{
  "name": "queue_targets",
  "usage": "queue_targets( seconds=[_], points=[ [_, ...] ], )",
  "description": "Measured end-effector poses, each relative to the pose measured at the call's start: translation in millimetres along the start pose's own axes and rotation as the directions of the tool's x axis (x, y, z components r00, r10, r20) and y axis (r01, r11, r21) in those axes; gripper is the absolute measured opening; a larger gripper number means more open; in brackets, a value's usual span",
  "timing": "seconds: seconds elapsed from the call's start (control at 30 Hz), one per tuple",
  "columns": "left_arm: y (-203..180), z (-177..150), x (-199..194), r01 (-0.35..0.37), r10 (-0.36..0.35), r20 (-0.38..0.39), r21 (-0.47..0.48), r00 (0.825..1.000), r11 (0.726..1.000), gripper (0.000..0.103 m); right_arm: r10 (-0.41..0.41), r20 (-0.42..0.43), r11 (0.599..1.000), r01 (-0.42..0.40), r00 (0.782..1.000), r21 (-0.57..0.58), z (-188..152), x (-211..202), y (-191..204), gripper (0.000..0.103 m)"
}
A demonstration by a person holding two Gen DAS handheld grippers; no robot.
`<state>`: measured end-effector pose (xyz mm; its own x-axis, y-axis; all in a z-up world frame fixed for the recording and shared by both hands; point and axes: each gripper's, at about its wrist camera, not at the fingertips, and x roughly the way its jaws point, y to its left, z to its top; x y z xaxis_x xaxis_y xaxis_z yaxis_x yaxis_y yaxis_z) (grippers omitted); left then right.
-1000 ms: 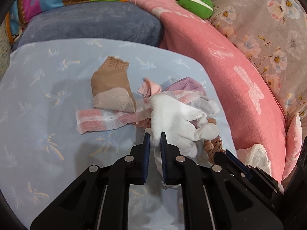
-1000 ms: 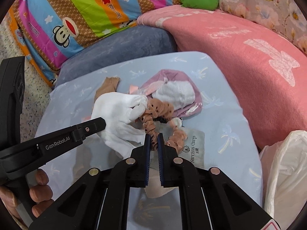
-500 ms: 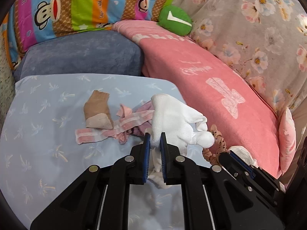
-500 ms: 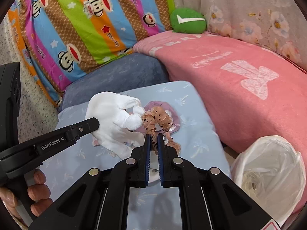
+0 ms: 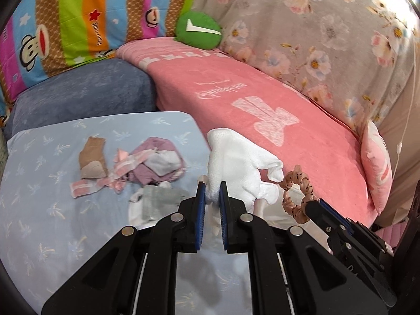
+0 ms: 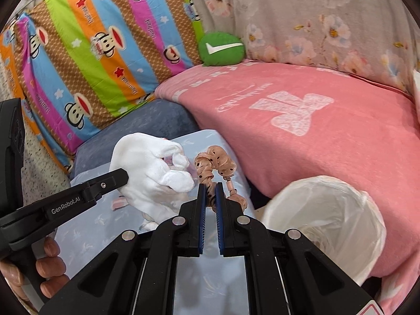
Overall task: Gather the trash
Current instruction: 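Lift the glove and beaded scrunchie and carry both toward the white bin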
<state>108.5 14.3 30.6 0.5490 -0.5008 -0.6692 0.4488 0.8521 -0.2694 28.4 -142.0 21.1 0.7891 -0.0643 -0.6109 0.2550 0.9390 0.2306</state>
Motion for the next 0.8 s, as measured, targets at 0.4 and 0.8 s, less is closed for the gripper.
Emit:
queue_targets(
  seconds=[0.4,0.8],
  points=[
    [-76.0,-13.3,12.1,0.064,-0.059,-0.04,0.135,0.997,0.989,0.011,-0.084,0.029,0.992,0.081,0.996,0.099,-15.0,-34.4,-69.1,0.007],
    [-125.4,-25.4,33.0,0.109,-0.088,-0.105,0.214,0.991,0.971,0.011,-0.134,0.024,0.977,0.128,0.991,0.172,-29.0,-46.4,-117.5,0.007]
  ],
)
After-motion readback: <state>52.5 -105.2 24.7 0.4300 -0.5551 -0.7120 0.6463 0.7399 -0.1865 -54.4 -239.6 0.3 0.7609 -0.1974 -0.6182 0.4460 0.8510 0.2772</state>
